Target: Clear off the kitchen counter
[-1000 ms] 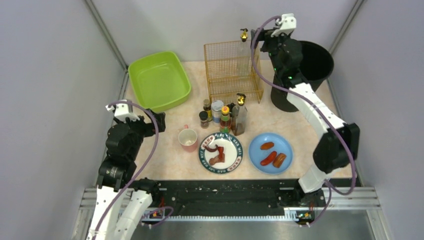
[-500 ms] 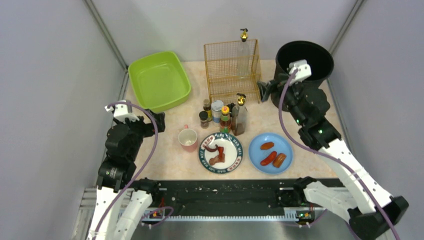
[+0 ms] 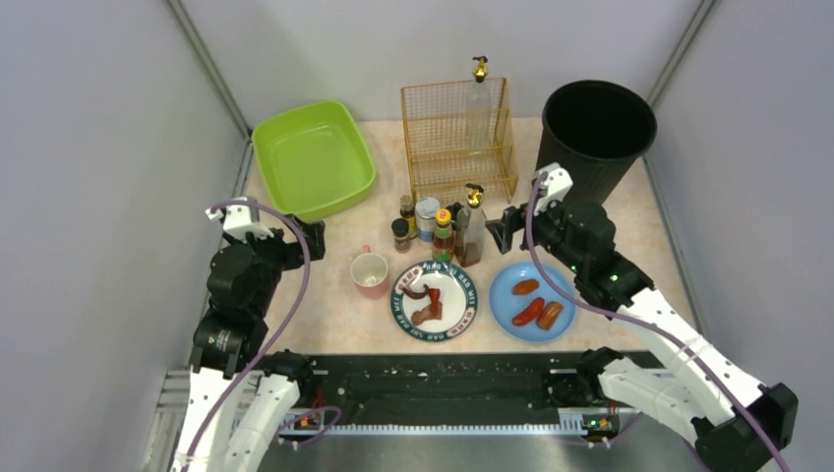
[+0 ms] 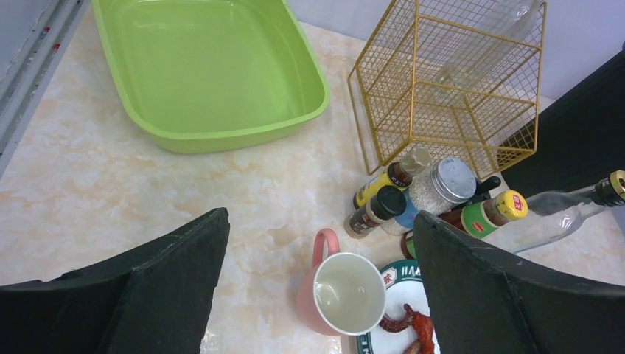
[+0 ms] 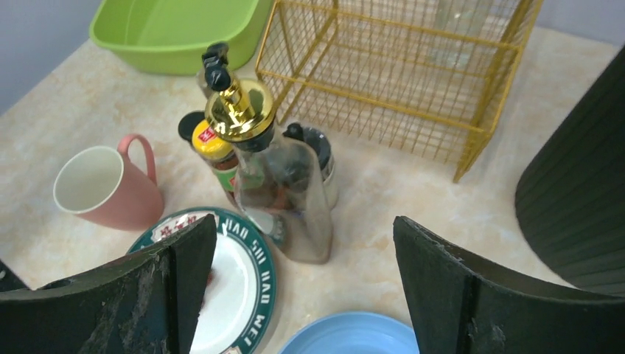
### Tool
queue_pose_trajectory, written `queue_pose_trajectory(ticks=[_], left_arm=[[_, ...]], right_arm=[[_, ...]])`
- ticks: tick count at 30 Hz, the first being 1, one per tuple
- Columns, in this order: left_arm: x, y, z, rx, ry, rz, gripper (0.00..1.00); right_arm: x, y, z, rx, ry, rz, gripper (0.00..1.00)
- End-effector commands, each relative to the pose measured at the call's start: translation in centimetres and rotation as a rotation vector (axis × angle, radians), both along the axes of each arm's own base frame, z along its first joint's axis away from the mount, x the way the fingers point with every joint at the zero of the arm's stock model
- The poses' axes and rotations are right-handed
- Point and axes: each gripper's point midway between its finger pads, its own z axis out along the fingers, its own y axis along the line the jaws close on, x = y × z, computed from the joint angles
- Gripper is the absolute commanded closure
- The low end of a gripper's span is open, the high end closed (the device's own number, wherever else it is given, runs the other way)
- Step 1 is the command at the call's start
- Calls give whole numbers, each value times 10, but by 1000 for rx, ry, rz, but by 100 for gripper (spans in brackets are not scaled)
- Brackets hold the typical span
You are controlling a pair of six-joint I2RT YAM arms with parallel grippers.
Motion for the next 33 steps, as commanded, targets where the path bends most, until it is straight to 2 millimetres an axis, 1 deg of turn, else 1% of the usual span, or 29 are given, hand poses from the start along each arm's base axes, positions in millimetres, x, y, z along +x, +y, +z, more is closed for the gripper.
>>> queue_pose_trajectory(ticks=[1, 3, 12, 15, 18, 29, 33], left_arm=[[1, -2, 7, -8, -28, -11, 1], [1, -2, 7, -9, -28, -11, 1], [1, -2, 6, -7, -24, -11, 1], [2, -3, 6, -6, -23, -13, 1], [2, -4, 5, -5, -19, -18, 1], [2, -2, 5, -1, -19, -13, 1], [2, -2, 4, 1, -18, -9, 1]], right_arm=[[4, 27, 3, 45, -30, 44, 11], [9, 37, 6, 49, -61, 44, 11], [35, 52, 9, 99, -146, -4, 11], [43, 57, 2, 101, -152, -8, 12], [47, 61, 0, 118, -167, -17, 14], [57, 75, -12, 121, -211, -16, 29], [58, 76, -16, 114, -220, -18, 37]])
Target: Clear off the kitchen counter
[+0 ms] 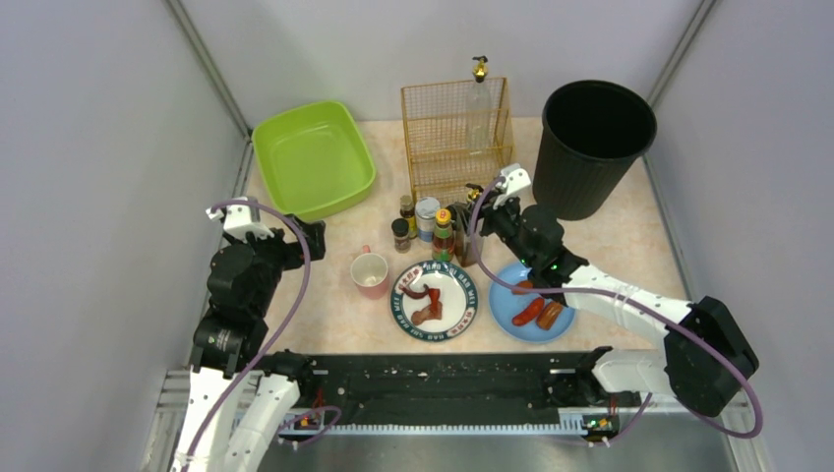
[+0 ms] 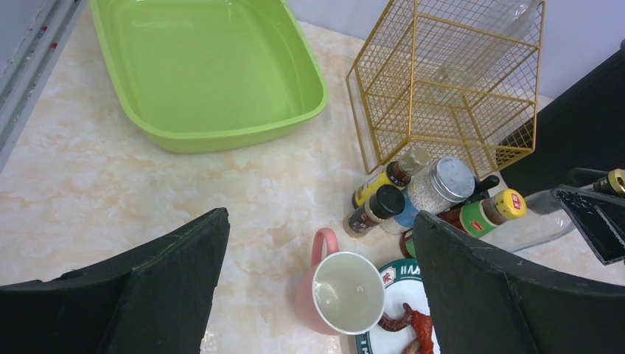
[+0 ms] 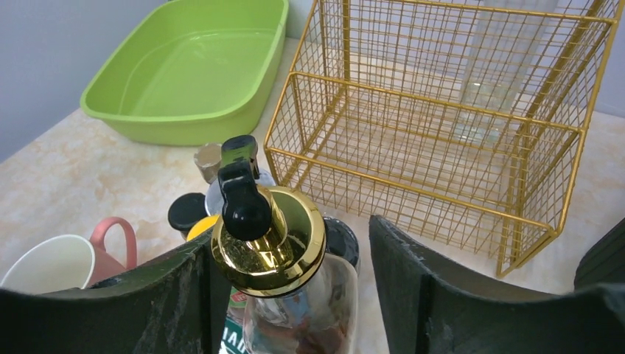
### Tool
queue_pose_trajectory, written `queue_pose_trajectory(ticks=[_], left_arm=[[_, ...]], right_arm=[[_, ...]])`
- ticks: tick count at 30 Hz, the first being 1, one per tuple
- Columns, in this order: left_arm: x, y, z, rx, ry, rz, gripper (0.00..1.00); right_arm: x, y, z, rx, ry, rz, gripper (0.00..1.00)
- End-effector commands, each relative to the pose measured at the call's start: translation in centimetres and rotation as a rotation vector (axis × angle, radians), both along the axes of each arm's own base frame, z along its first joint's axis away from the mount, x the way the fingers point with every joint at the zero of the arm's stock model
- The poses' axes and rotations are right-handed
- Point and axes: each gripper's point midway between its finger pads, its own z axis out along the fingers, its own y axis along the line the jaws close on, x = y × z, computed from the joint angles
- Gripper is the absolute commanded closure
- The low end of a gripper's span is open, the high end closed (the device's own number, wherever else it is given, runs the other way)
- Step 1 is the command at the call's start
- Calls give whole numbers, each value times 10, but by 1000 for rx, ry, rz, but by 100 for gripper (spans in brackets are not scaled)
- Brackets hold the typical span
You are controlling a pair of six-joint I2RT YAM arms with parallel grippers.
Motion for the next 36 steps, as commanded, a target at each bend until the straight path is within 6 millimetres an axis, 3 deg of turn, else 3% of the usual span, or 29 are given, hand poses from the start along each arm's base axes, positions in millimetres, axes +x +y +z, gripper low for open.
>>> queue_pose_trajectory(ticks=[1, 9, 13, 29, 36], left_arm=[[3, 0, 4, 4, -19, -1, 1], [3, 1, 4, 7, -17, 2, 1], [3, 1, 4, 7, -16, 3, 1], [4, -1, 2, 5, -10, -4, 1], [5, -2, 0, 5, -4, -7, 1]], right_arm=[[0, 4, 13, 28, -70, -2, 41], [0, -2, 14, -4, -97, -30, 75], [1, -8, 23, -18, -119, -59, 100], [-2, -52, 142, -67, -315, -232, 100], [11, -56, 206, -52, -449, -310, 100]])
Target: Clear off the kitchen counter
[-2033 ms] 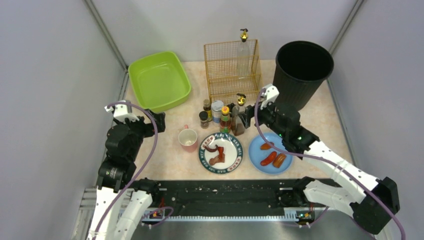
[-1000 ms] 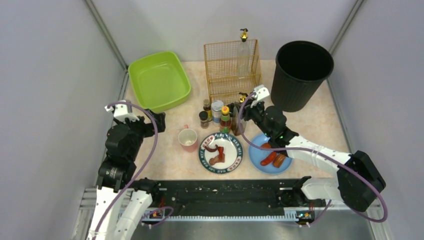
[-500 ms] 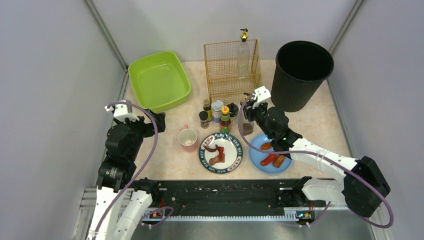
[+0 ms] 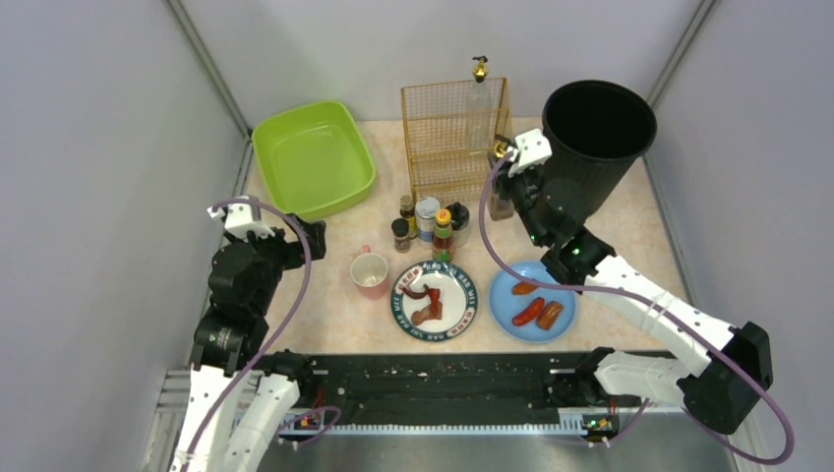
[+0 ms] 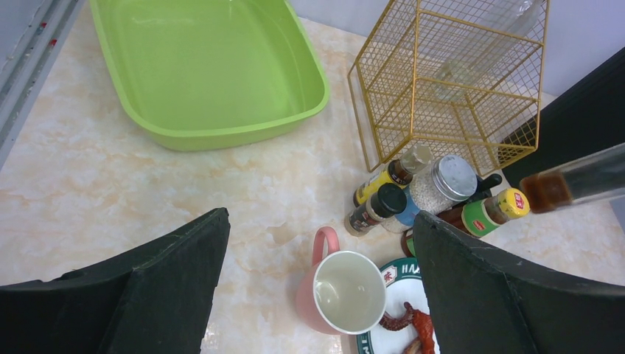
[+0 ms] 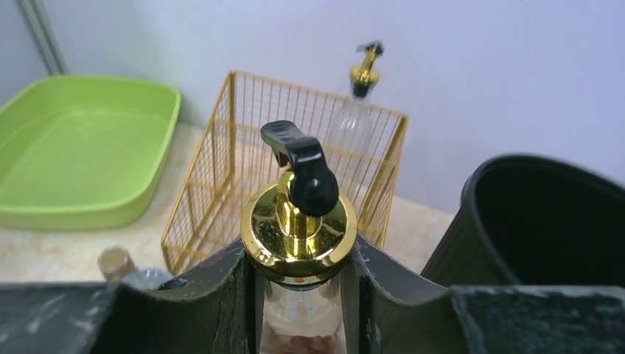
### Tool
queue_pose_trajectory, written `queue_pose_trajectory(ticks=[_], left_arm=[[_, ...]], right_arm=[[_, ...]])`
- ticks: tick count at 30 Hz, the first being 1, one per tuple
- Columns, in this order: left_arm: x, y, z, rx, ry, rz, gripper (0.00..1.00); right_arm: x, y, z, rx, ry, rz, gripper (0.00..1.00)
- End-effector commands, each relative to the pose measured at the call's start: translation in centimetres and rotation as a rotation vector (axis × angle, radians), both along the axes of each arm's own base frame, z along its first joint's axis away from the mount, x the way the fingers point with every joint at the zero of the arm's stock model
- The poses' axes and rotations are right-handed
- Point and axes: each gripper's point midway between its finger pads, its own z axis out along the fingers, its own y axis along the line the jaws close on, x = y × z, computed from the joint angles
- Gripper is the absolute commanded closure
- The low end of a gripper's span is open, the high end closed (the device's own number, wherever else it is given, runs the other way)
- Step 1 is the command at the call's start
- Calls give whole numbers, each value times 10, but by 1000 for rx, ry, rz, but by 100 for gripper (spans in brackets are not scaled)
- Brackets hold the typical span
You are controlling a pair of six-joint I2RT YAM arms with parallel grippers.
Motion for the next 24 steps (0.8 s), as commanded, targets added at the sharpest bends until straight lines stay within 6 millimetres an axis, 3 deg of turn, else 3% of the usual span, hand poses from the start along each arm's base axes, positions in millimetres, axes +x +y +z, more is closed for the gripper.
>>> queue_pose_trajectory(ticks=[1, 6, 11, 24], left_arm=[[4, -1, 2, 5, -13, -7, 2], [4, -1, 2, 3, -12, -6, 2], [5, -2, 1, 5, -8, -8, 2], [8, -6, -4, 3, 12, -30, 2]], right_arm=[[4, -6, 107, 101, -246, -56, 100], [23, 13, 155, 127, -327, -45, 100], [50, 29, 187, 166, -397, -42, 100], [122, 56, 222, 310, -475, 58, 100]])
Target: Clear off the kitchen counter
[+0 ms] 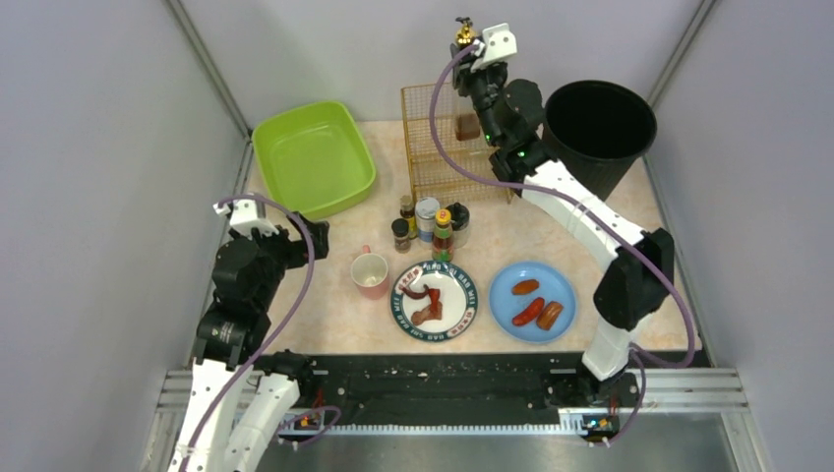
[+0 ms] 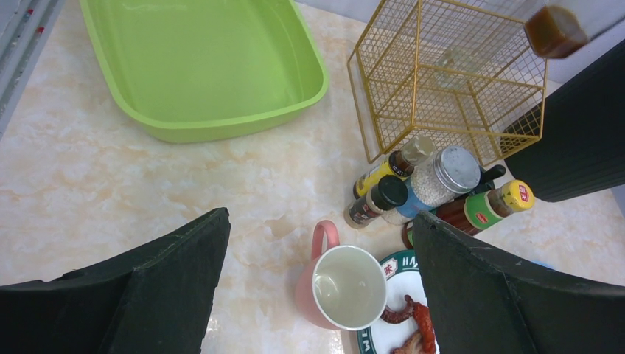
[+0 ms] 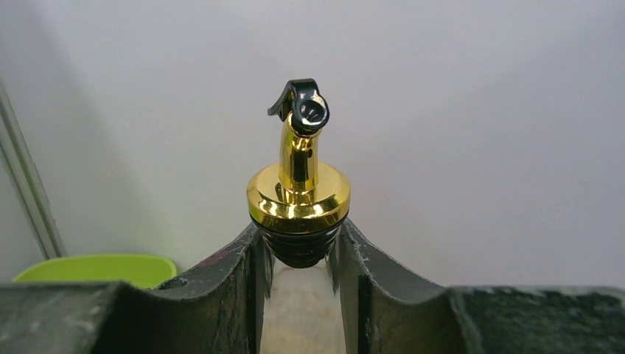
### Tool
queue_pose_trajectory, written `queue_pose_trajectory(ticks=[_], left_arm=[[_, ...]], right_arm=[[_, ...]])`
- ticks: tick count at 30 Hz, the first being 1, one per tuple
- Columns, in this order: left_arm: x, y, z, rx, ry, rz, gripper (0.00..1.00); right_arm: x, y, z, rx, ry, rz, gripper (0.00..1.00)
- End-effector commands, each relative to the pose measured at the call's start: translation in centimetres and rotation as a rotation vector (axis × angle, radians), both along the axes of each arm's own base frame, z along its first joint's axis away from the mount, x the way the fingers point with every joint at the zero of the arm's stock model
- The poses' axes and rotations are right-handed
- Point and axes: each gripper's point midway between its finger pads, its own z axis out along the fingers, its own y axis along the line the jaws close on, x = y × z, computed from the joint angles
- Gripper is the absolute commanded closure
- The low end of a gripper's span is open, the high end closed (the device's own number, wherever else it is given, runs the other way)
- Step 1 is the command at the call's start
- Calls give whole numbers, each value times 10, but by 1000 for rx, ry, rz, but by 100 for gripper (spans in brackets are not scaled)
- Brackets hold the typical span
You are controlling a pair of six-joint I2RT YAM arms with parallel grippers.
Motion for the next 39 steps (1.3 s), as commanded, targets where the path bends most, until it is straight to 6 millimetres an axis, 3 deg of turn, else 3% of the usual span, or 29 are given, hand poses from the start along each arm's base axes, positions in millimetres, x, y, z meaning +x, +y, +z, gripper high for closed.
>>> queue_pose_trajectory(ticks=[1, 10, 18, 30, 33, 39], left_arm=[[4, -4, 2, 0, -12, -19, 2], [7, -5, -1, -1, 2, -26, 2], [8, -4, -3, 8, 7, -21, 2], [10, -2, -4, 6, 13, -14, 2], [10, -2, -4, 3, 15, -13, 2], [12, -1, -5, -3, 20, -11, 3]], right_arm=[[-5, -3, 85, 163, -215, 91, 100], [50, 20, 82, 189, -212, 128, 100], [89, 27, 55, 210, -191, 124, 100], [125, 27, 13, 238, -158, 150, 100], [129, 29, 10, 255, -167, 163, 100], [125, 26, 24, 279, -216, 169, 100]])
